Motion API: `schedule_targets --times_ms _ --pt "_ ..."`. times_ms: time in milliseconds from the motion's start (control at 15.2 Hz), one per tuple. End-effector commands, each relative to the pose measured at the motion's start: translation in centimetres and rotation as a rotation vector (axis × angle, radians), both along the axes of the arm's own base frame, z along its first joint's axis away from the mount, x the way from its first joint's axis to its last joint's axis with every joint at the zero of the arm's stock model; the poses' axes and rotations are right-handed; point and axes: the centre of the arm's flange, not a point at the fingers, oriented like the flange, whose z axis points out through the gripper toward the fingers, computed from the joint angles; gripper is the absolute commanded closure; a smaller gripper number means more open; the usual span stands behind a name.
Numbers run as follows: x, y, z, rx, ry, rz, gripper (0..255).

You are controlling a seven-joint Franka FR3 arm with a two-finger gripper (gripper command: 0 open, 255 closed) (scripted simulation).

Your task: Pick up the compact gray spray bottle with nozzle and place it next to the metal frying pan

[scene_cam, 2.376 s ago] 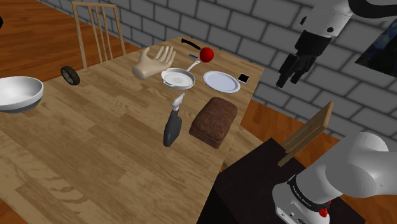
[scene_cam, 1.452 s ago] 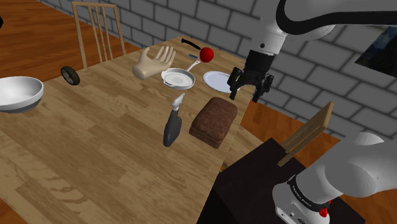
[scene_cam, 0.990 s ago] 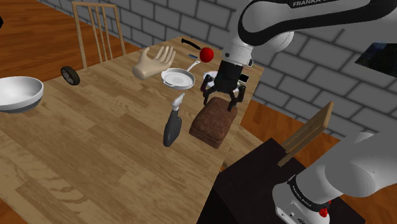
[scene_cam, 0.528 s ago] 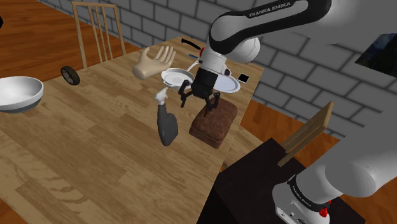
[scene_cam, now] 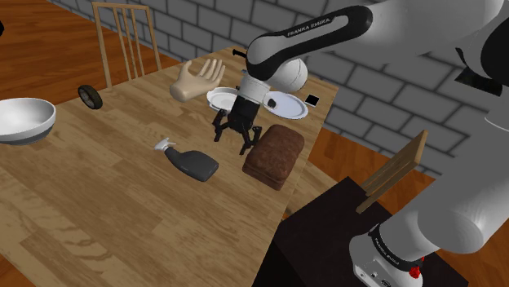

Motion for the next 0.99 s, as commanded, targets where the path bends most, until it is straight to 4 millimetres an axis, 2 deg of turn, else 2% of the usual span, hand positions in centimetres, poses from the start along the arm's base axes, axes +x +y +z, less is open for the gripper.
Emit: schedule_targets --times_ms 0,198,726,792,924 --pt "-0.3 0.5 -0.9 0.001 0.001 -0.003 0" --pt "-0.7 1.4 -2.6 0.001 0.001 -0.003 0" --pt "-0.7 1.4 -2.5 0.001 0.001 -0.003 0" --pt "-0.7 1.4 -2.5 0.001 0.001 -0.003 255" --pt "-0.7 1.4 -2.5 0.001 0.001 -0.003 255"
